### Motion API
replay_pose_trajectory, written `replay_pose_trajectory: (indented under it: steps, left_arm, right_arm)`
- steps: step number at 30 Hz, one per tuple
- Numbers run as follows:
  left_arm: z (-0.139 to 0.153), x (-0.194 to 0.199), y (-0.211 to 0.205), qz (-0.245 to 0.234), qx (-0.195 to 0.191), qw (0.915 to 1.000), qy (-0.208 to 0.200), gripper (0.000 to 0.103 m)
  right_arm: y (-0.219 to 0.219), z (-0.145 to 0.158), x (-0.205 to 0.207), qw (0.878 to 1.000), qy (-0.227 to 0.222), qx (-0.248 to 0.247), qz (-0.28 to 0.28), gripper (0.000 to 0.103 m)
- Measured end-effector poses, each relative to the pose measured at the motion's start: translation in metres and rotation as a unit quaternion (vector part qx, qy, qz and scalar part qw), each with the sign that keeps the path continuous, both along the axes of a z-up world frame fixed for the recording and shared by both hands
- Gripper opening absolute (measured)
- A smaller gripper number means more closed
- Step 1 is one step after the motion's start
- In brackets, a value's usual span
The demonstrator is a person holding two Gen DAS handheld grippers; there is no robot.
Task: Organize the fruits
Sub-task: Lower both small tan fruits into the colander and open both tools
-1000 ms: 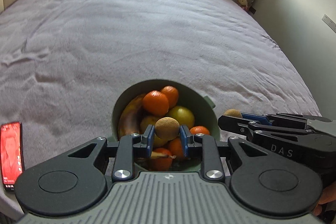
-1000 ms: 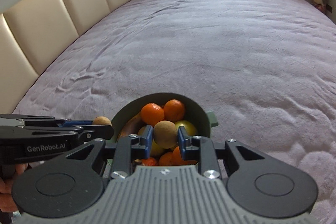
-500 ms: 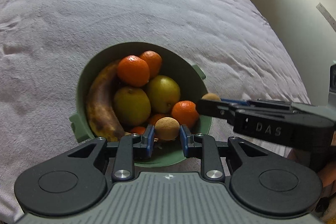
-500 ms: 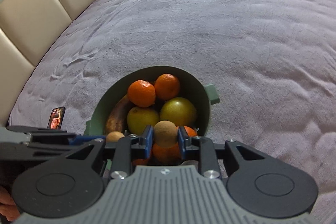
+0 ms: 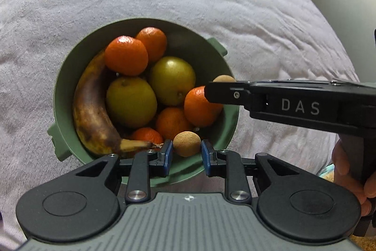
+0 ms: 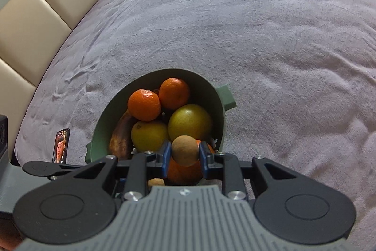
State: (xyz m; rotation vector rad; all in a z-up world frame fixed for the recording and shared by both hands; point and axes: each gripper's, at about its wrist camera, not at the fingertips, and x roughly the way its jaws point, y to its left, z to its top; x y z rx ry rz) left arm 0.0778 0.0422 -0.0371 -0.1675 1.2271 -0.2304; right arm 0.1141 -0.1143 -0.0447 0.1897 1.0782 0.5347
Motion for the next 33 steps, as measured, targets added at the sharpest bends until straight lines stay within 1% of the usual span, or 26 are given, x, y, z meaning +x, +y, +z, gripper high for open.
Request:
replay_pose_trajectory:
  steps: [3,9,13,16,20,22,24,27,30,33]
  left_arm:
    - [0.0,0.0,-0.001,0.002,0.004,1.0,0.004,0.029]
    - [0.0,0.001,0.004,0.011,-0.008,0.9999,0.007,0.03]
    - [0.002,0.0,0.003,0.013,0.0,0.9999,0.006,0.035]
    - [0.007,-0.003,0.008,0.019,-0.006,0.9998,0.002,0.043]
    - [0.018,-0.009,0.018,0.031,-0.027,0.9991,-0.012,0.043]
    - [0.025,-0.011,0.023,0.037,-0.029,0.9986,-0.022,0.043]
    - [0.03,-0.012,0.03,0.05,-0.025,0.9979,-0.033,0.044]
    - [0.038,-0.012,0.041,0.084,-0.014,0.9953,-0.047,0.045]
    - [0.04,-0.012,0.053,0.12,-0.006,0.9911,-0.058,0.045]
    - [0.039,-0.01,0.061,0.138,0.001,0.9885,-0.061,0.045]
  right_arm:
    - [0.003,-0.002,0.001,1.0,0.003,-0.001,0.003,0.023]
    - [0.007,-0.004,-0.001,1.0,0.003,-0.008,0.011,0.023]
    - [0.008,-0.002,-0.002,1.0,0.0,-0.01,0.013,0.023]
    - [0.007,-0.001,-0.003,1.0,-0.002,-0.01,0.013,0.023]
    - [0.006,0.0,-0.005,1.0,-0.003,-0.012,0.012,0.023]
    - [0.006,0.0,-0.005,1.0,-0.003,-0.013,0.012,0.023]
    - [0.006,0.001,-0.006,1.0,-0.002,-0.013,0.014,0.023]
    - [0.009,0.001,-0.008,1.0,-0.002,-0.015,0.022,0.023]
    - [0.015,-0.001,-0.01,0.999,0.0,-0.017,0.035,0.023]
    - [0.022,-0.005,-0.012,0.999,0.006,-0.018,0.05,0.023]
